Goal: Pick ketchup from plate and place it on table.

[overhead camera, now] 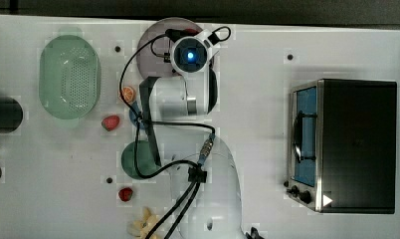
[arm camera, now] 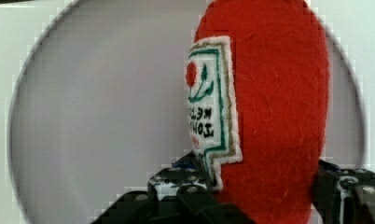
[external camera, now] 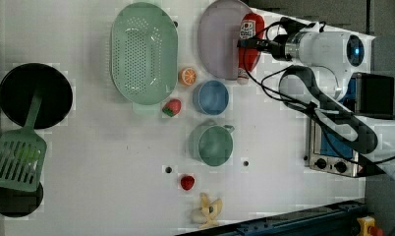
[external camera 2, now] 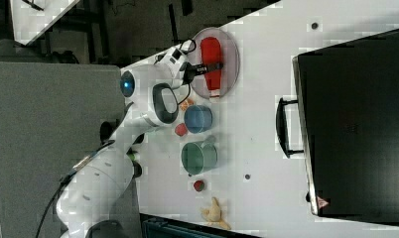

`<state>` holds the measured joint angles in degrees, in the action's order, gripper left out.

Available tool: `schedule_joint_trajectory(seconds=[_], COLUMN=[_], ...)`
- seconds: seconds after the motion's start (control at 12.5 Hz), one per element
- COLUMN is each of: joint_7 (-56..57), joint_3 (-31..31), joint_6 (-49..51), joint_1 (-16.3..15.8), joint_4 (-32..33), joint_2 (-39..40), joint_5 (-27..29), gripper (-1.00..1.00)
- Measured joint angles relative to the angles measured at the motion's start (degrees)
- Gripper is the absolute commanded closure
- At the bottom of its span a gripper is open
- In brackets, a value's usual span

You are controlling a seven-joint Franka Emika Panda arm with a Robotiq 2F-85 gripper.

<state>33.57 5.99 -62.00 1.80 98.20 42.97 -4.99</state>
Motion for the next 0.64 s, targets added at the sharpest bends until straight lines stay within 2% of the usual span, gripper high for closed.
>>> schedule_joint_trajectory(seconds=[0.24, 0.48, 0.64], joint_7=[0.0, 0.0, -0.1], joint_3=[-0.3, -0.8, -0.8], joint_6=[8.9, 15.4, 18.1], joint_1=[0.1, 0.8, 1.3], joint_4=[3.4, 8.6, 9.7], joint_2=[-7.4, -19.0, -26.4], joint_5=[-0.1, -0.2, 0.0], gripper=[-0.23, -0.23, -0.23])
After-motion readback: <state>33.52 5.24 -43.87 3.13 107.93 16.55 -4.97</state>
